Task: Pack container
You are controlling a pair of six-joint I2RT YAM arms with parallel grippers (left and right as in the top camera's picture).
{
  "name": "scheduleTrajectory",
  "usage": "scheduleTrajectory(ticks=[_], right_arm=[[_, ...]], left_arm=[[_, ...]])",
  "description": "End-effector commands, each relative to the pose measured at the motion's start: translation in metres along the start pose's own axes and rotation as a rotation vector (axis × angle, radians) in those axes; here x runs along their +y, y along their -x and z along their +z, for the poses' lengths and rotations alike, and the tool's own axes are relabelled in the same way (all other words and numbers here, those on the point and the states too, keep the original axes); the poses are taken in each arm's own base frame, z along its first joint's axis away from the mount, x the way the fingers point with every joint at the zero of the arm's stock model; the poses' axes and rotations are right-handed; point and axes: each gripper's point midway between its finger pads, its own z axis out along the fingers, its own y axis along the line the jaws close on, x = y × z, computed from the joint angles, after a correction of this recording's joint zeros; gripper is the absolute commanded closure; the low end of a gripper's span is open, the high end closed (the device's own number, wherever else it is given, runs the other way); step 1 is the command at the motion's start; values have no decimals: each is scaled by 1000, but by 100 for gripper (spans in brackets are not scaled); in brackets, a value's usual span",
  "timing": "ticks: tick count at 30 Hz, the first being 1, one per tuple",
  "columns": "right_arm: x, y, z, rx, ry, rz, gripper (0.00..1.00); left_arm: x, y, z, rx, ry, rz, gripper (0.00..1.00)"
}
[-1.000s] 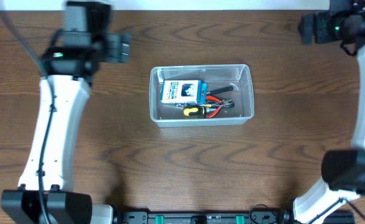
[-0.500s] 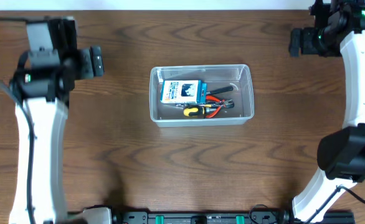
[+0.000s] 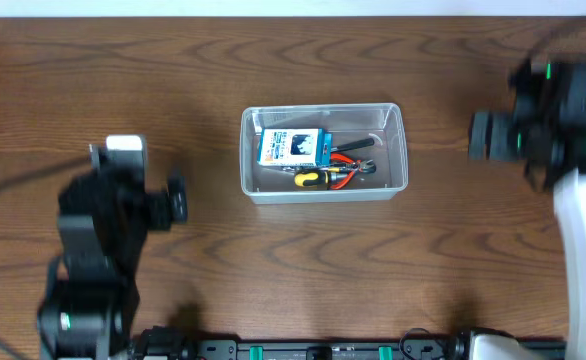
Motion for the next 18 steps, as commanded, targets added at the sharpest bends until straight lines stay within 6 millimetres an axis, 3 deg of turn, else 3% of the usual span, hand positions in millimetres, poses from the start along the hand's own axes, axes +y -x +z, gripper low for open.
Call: scheduleTrajectory(ticks=[1, 4, 11, 14, 18], right_arm=[[1, -29, -28, -126, -19, 20, 1], [1, -49, -51, -246, -25, 21, 1], [1, -80, -96, -438, -44, 25, 1], [1, -88, -105, -459, -45, 25, 1], [2, -100, -102, -416, -43, 25, 1]], left_arm=[[-4, -20, -12, -44, -13, 30, 2], [-4, -33, -25, -98, -14, 29, 2], [-2, -41, -47, -163, -9, 44, 2], [-2, -46, -46, -143, -10, 46, 2], [-2, -49, -45, -128, -11, 48, 2]])
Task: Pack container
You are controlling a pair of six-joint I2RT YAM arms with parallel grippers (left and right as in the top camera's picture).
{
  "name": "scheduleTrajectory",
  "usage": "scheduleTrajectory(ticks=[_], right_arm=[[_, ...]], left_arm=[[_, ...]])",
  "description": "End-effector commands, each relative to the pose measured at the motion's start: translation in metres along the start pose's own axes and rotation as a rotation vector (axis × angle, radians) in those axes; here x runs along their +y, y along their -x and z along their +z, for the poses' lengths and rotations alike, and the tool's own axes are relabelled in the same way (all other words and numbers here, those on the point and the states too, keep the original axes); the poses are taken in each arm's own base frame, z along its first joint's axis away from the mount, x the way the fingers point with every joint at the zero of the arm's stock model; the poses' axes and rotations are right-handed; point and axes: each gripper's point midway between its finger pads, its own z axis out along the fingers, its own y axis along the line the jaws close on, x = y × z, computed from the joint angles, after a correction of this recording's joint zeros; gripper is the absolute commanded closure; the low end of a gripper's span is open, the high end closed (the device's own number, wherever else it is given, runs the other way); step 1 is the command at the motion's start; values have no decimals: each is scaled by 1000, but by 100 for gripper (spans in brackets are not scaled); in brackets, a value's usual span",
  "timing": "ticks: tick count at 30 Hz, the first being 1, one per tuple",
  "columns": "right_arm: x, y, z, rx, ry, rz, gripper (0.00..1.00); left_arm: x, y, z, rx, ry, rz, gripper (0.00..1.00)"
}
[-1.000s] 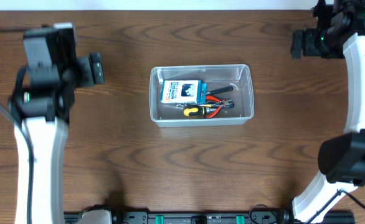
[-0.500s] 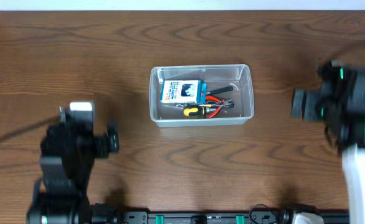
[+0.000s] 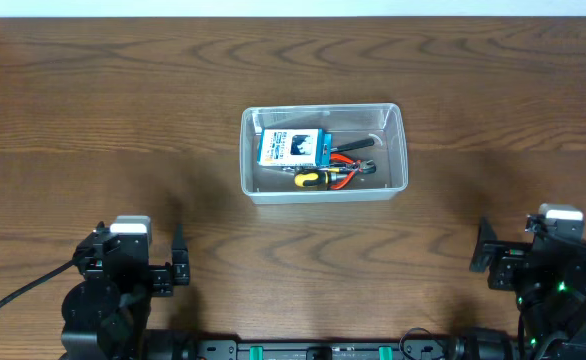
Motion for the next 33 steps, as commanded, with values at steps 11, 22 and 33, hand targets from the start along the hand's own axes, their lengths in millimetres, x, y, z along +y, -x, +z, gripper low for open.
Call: scheduleTrajectory(ticks=[11, 22, 33], right_arm=[[2, -57, -5, 228, 4, 3, 1], [-3, -57, -5, 224, -22, -14, 1], [40, -61, 35, -106, 204, -33, 1]], left_arm=[[0, -4, 1, 14, 2, 23, 2], [0, -4, 1, 14, 2, 23, 2], [0, -4, 1, 14, 2, 23, 2]])
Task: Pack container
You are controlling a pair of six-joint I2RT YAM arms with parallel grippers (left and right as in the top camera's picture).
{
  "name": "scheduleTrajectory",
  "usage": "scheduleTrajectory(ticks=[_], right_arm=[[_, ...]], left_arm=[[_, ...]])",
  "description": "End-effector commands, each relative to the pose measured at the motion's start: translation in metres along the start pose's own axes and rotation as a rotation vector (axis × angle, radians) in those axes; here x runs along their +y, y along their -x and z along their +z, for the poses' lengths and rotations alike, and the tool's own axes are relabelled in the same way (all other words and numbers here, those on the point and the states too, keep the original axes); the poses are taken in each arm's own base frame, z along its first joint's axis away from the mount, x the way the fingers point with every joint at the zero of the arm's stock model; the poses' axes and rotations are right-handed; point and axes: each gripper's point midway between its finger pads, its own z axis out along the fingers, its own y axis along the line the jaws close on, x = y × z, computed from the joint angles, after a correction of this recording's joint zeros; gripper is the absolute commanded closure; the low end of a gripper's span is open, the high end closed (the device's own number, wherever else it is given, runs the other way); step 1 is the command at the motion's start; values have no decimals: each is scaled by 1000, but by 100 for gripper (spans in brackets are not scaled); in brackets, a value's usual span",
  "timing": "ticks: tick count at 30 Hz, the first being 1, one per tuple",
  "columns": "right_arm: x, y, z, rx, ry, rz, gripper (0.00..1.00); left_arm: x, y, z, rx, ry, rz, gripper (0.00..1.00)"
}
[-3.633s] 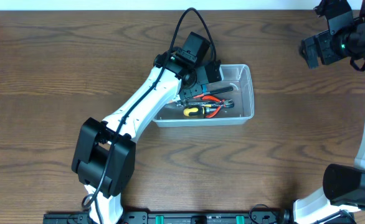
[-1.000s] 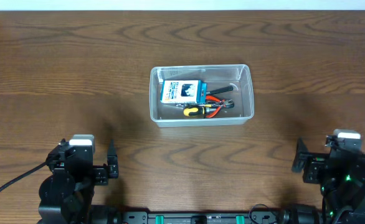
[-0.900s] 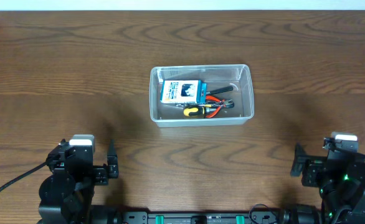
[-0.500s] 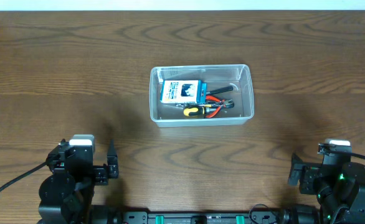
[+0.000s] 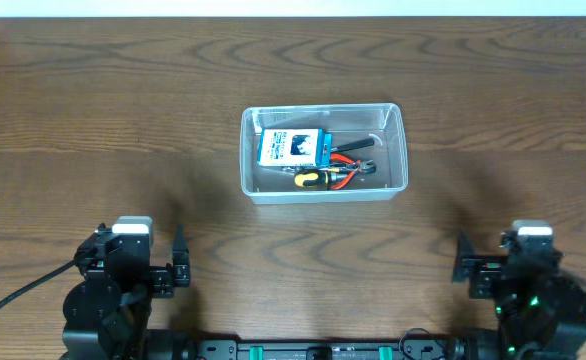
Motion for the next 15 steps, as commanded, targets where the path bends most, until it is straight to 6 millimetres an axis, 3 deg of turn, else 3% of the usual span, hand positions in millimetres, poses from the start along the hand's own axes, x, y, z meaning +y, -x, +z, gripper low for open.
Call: scheduleTrajectory(ticks=[1, 7, 15], right_arm=[[23, -14, 16, -75, 130, -22, 1], [41, 3, 41, -281, 196, -91, 1], [25, -13, 67, -340, 67, -77, 1]], left_arm=[[0, 0, 0, -1, 3, 13, 2], [0, 0, 0, 0, 3, 14, 2], [0, 0, 0, 0, 3, 14, 2]])
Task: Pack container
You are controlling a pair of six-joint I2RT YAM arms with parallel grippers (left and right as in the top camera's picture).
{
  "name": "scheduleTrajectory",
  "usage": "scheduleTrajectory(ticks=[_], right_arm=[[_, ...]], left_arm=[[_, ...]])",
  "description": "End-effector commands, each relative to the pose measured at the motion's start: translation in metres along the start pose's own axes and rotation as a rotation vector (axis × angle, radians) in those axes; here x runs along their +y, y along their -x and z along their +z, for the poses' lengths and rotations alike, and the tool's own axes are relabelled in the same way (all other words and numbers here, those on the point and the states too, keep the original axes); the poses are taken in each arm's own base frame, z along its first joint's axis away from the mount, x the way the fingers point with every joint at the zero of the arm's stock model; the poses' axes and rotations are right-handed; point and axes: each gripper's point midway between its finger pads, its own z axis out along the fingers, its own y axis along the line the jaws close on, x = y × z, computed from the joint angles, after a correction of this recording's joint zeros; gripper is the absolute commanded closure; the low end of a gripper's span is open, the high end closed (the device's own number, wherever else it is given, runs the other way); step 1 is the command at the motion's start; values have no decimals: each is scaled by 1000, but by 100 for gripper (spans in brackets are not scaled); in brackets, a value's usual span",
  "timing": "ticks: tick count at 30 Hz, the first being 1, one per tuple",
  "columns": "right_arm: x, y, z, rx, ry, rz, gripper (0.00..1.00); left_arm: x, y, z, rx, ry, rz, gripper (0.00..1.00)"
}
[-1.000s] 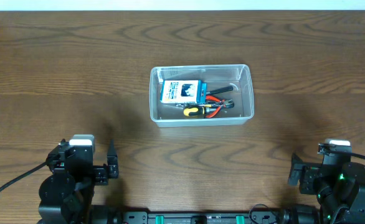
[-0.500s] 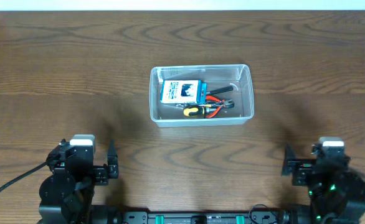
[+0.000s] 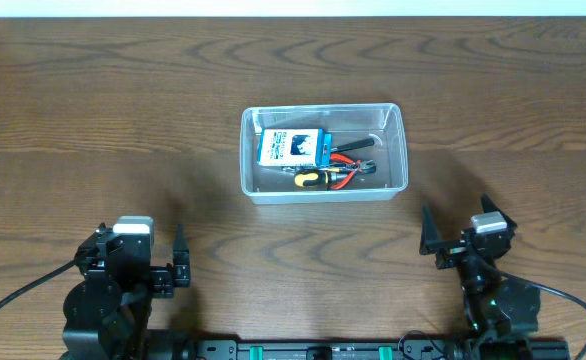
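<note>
A clear plastic container [image 3: 399, 150] stands at the middle of the table. In it lie a blue box [image 3: 293, 147] at the left, red-handled pliers [image 3: 351, 155] to its right, and a yellow-and-black screwdriver [image 3: 313, 178] along the near wall. My left gripper [image 3: 138, 265] is folded back at the near left edge, well away from the container. At the near right edge sits my right gripper [image 3: 468, 245], turned a little toward the container. From above, neither gripper's fingertips show clearly, and nothing is seen held.
Dark wooden table [image 3: 93, 110] all around the container. The arm bases and a black rail [image 3: 323, 350] run along the near edge.
My right arm has shifted left along the near edge and turned toward the container. The left arm and the container's contents are unchanged.
At first both arms were raised, the left beside the container's left and the right at the far right. Then both were folded down at the near edge. The right arm has since crept left; the container kept the same contents throughout.
</note>
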Motion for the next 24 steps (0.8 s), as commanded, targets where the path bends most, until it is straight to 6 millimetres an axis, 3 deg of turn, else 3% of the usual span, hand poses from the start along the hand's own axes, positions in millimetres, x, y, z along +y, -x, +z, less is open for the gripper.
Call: scheduleTrajectory(ticks=[1, 9, 15, 24], right_arm=[[-16, -8, 1, -1, -101, -23, 1], [-21, -7, 0, -3, -130, 19, 1], [-9, -7, 1, -4, -62, 24, 1], [-9, -7, 1, -5, -63, 23, 1]], left_arm=[[0, 0, 0, -1, 3, 6, 2], [0, 0, 0, -1, 3, 7, 2], [0, 0, 0, -1, 3, 6, 2], [0, 0, 0, -2, 3, 6, 2]])
